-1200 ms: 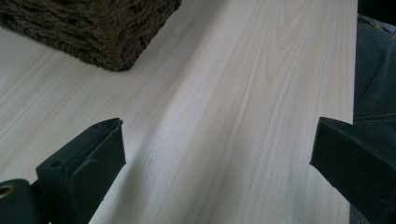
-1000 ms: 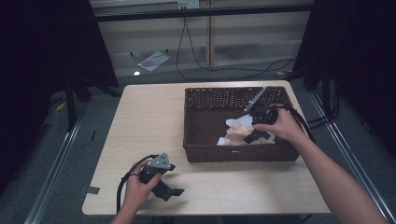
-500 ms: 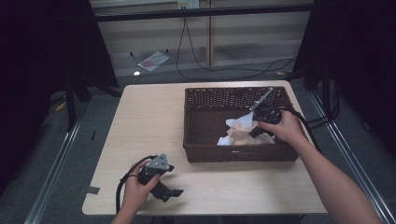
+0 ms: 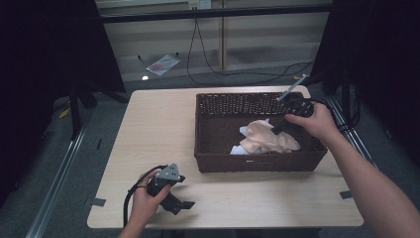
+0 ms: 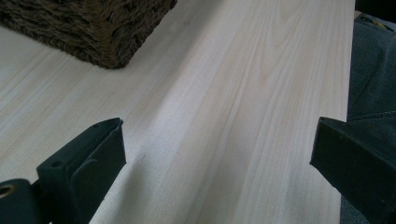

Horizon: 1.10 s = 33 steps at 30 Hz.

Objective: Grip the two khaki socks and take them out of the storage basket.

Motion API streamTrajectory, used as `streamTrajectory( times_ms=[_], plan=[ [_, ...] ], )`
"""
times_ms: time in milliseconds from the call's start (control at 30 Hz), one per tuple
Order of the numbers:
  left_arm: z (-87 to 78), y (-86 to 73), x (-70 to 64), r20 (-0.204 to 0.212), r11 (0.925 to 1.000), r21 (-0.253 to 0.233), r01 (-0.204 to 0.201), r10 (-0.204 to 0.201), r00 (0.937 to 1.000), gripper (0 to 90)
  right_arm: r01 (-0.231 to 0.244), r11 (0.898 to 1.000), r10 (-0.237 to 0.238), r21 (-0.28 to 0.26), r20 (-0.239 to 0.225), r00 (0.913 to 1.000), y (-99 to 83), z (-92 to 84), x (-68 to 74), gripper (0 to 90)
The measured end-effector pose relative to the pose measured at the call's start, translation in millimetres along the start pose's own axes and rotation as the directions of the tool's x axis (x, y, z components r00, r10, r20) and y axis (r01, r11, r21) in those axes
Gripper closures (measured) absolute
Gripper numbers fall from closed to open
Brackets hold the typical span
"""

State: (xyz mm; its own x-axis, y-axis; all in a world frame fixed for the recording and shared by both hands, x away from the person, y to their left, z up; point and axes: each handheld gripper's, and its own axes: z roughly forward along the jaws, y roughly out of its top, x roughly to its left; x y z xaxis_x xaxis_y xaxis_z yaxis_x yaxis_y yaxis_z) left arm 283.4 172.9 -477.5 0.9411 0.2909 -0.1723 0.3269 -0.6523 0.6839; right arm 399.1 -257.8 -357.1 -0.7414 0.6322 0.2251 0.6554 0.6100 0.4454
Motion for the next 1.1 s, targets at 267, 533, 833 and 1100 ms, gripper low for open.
streamTrajectory(
  times_ms=[267,533,833,1100],
  plan=[
    [-1.3,-0.1,0.0,-0.002,1.0000,-0.005,-0.002,0.002,1.0000,2.9,0.015,1.000,-0.015,-0.011,-0.001,0.9999,6.0,-22.7,6.0,84.2],
    [-0.2,0.7,-1.0,0.002,0.9999,-0.010,0.000,0.000,1.0000,2.9,0.067,0.998,-0.067,-0.009,-0.030,0.9973,5.8,-37.6,24.4,84.1],
    [-0.7,0.2,-1.6,0.003,0.9999,-0.013,0.003,-0.003,1.0000,3.0,0.139,0.990,-0.141,-0.037,-0.088,0.9860,-7.1,-45.3,42.5,84.0],
    [-0.2,0.2,-2.0,0.000,0.9996,-0.028,0.008,-0.008,1.0000,3.1,0.184,0.982,-0.188,-0.045,-0.110,0.9760,-20.4,-46.6,59.0,83.9]
  ],
)
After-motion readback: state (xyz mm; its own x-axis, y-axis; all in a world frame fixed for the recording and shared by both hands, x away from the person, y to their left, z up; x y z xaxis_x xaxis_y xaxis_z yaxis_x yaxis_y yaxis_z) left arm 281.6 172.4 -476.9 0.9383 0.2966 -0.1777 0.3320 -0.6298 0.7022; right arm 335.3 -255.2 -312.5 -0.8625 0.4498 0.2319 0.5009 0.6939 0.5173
